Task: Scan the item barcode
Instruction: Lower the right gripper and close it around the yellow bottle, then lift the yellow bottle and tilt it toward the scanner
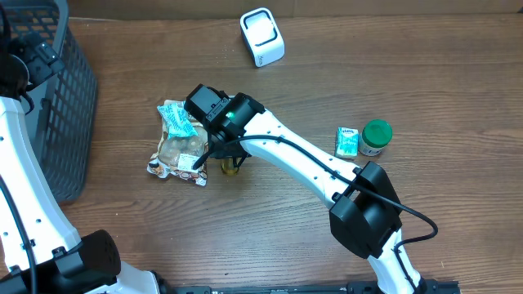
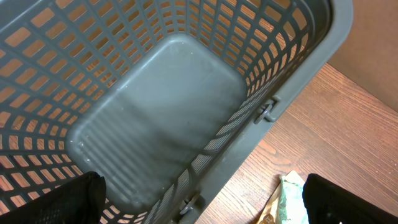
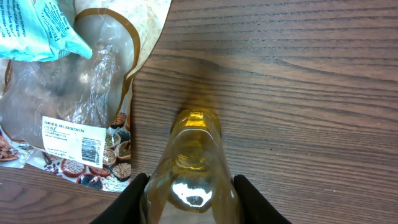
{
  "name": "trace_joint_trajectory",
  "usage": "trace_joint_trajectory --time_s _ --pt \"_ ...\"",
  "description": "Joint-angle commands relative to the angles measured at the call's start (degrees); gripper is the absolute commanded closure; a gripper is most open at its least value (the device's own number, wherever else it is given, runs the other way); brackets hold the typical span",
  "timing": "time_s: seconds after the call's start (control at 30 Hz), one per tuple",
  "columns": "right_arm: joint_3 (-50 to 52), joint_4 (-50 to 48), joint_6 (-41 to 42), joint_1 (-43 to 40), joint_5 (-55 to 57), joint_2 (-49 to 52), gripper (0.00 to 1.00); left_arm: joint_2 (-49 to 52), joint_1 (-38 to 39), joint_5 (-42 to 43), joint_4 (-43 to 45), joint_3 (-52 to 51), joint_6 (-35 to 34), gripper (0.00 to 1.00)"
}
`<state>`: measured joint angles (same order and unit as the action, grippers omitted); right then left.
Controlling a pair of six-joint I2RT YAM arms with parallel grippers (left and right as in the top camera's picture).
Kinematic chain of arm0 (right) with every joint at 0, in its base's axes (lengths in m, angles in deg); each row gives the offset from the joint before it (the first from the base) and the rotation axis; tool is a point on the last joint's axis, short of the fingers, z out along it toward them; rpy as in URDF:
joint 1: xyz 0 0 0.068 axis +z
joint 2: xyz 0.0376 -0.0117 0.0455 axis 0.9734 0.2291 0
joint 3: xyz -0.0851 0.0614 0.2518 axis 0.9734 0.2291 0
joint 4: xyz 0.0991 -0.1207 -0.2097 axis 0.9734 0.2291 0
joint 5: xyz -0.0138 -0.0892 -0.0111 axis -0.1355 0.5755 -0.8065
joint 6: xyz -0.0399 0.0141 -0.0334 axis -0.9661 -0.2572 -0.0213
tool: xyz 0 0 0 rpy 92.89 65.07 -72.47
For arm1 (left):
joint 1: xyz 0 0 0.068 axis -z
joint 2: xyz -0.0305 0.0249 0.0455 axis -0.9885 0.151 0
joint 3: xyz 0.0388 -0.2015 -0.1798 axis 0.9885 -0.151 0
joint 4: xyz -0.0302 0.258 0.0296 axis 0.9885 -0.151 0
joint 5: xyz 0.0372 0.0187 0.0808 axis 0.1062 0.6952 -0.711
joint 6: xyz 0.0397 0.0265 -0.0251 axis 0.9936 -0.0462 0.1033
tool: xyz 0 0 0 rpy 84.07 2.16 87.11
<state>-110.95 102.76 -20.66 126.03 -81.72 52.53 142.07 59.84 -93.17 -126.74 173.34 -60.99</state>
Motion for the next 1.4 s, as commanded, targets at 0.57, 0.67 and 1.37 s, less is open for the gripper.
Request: trace_joint_trajectory --time_s 0.57,0.67,1.37 --pt "-3.4 0.7 -3.6 -3.8 -11.6 -2.2 0.89 0.2 0.1 -0.2 0.2 0.5 1.0 0.0" --pt "-3.4 1.2 -6.7 -6.7 -19.4 -3.7 0.89 0.2 0.1 -0.2 0.2 0.5 1.0 0.01" --pt "-3.4 12.4 -44.5 -22.9 -66.1 -5.2 0.89 0.2 0.1 -0.2 0.2 0.5 1.0 0.0"
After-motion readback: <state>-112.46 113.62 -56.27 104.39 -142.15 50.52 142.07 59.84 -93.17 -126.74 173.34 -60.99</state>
